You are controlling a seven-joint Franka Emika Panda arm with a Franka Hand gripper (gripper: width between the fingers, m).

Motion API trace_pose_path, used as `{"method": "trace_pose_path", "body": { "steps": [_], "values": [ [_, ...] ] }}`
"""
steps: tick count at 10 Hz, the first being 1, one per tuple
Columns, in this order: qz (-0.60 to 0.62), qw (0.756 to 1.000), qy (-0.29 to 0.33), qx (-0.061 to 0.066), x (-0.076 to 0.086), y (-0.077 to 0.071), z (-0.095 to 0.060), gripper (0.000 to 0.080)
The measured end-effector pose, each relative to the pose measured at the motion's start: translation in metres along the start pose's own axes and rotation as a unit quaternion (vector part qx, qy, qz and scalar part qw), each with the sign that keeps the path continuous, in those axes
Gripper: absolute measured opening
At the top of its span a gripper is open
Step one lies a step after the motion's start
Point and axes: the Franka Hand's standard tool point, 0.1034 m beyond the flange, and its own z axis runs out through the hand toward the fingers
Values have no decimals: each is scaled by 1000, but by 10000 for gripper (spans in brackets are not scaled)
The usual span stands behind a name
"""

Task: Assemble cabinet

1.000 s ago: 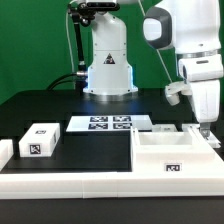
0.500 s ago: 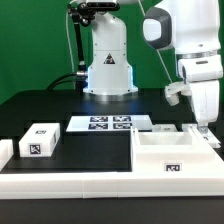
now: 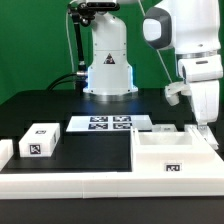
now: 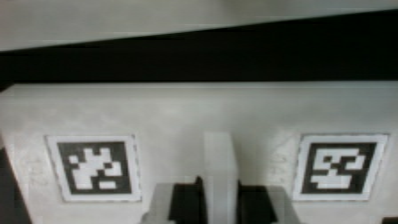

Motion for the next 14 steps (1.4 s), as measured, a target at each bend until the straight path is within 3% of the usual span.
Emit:
{"method": "trace_pose_path", "body": {
  "steps": [4,5,7,9,10,14],
  "values": [
    [0,1000,0,-1,0,1,-1,61],
    [-6,1000,-7,-1,-1,1,-10,61],
    [-14,1000,-25,-12,-9,5,-47,61],
    [-19,999,-31,-22,-20,8,-63,61],
    [-13,999,-28,-28,-24,9,-64,61],
    [-20,999,-29,-25,-26,9,-62,61]
  ]
}}
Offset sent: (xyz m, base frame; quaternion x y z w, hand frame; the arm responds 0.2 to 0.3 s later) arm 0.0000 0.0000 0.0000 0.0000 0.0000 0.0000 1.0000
